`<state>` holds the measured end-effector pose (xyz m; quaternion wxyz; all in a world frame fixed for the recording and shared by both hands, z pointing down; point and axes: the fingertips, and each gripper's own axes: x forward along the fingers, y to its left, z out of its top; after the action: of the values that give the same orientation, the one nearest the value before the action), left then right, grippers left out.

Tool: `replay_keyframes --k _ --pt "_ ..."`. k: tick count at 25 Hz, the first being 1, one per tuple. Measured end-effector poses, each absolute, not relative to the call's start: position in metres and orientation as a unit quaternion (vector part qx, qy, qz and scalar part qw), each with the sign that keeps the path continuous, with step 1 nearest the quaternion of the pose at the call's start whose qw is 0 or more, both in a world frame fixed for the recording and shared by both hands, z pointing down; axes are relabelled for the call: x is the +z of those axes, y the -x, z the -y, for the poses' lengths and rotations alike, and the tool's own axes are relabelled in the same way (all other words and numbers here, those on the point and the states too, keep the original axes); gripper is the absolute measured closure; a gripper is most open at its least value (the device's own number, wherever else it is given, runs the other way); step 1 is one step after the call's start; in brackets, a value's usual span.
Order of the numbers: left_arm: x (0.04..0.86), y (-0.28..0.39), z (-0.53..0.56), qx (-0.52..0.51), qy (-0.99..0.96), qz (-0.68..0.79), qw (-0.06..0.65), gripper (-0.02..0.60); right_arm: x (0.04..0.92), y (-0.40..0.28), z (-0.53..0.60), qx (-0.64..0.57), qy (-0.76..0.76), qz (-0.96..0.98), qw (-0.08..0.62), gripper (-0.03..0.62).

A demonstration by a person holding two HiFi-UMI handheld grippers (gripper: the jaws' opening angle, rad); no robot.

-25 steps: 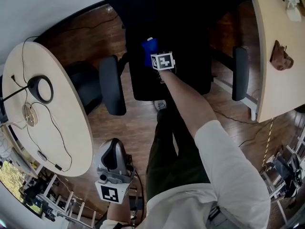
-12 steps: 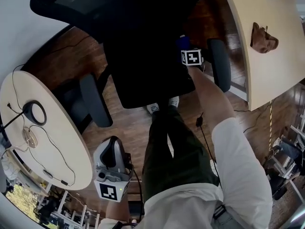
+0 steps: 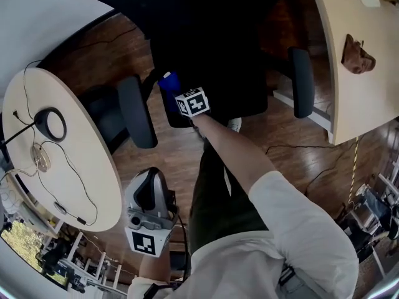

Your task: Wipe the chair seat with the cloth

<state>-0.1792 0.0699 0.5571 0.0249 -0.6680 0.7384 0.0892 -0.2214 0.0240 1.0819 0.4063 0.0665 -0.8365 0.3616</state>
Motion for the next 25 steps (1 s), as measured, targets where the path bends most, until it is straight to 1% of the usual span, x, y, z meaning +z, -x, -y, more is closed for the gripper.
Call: replay_keyframes --k 3,6,9,13,17,20,22,25 --pt "0.573 0.185 -0.085 0.083 0.657 -0.749 0.02 0.579 1.113 0.24 -0.065 0.378 -0.061 0.822 0.422 0.487" --pt "0.594 0.19 -0.106 0.086 0.645 -0.759 0.002 0.579 1.129 0.238 -0.06 0.358 -0.066 0.83 0.424 0.487" --pt "0.601 0.19 -0.113 0.089 0.639 -0.764 -0.013 0.579 1.126 0.214 -0.033 0.343 -0.085 0.833 0.427 0.487" --pt "0.577 0.178 -0.091 0.099 0.654 -0.75 0.006 0.579 1.123 0.137 0.036 0.338 -0.143 0.821 0.437 0.488" --pt "0.552 0.157 -0.065 0.107 0.678 -0.727 0.02 0.579 1.135 0.021 0.121 0.305 -0.212 0.803 0.466 0.488" --pt "0.554 0.141 -0.056 0.096 0.692 -0.715 0.024 0.579 1.131 -0.053 0.174 0.296 -0.273 0.781 0.477 0.488" --pt "0.563 0.136 -0.056 0.096 0.696 -0.711 0.016 0.579 1.129 -0.076 0.189 0.295 -0.291 0.775 0.478 0.488" --pt "0.57 0.133 -0.054 0.105 0.696 -0.711 0.009 0.579 1.126 -0.074 0.192 0.296 -0.288 0.785 0.462 0.488"
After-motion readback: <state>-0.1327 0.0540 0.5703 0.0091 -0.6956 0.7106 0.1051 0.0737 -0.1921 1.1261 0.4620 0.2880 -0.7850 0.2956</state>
